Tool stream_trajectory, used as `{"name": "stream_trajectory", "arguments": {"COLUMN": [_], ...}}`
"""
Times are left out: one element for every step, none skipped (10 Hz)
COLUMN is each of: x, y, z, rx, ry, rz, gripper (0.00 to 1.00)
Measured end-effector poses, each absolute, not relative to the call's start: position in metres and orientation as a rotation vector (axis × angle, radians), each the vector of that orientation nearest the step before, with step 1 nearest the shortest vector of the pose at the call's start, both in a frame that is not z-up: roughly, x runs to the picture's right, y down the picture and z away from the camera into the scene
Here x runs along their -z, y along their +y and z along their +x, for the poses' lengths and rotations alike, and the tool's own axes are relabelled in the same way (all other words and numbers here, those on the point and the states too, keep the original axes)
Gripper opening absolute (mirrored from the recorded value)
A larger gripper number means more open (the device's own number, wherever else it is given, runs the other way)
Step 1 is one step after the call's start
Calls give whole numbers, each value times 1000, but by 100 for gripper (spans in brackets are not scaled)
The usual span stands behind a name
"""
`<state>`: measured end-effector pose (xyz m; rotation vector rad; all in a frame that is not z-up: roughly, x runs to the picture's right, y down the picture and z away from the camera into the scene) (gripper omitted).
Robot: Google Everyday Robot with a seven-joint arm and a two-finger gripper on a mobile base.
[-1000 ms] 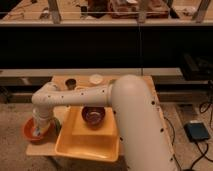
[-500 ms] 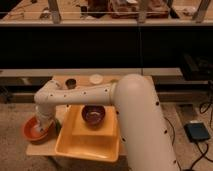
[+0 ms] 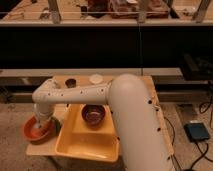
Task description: Wipe red bowl with towel
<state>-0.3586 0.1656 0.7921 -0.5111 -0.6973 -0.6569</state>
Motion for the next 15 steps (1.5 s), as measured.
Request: {"name": "stream_trajectory", "arguments": {"x": [-793, -795, -796, -798, -800, -800, -800, -798, -798, -795, -791, -781, -777, -774, -773], "y": [164, 164, 164, 164, 163, 164, 165, 166, 166, 168, 171, 182, 187, 191, 193], "z": [-366, -374, -380, -383, -387, -391, -395, -400, -402, -405, -407, -415, -416, -415, -411], "rx": [660, 668, 672, 676, 679, 685, 690, 694, 697, 703, 712, 736, 742, 744, 743], "ry": [-700, -706, -711, -717, -724, -733, -743, -768, -784, -806, -822, -851, -861, -866, -865], "rz": [-501, -498, -495, -492, -488, -487, -485, -483, -483, -483, -487, -498, -508, -516, -522], "gripper": [20, 20, 20, 20, 20, 20, 20, 20, 20, 20, 20, 20, 20, 20, 20]}}
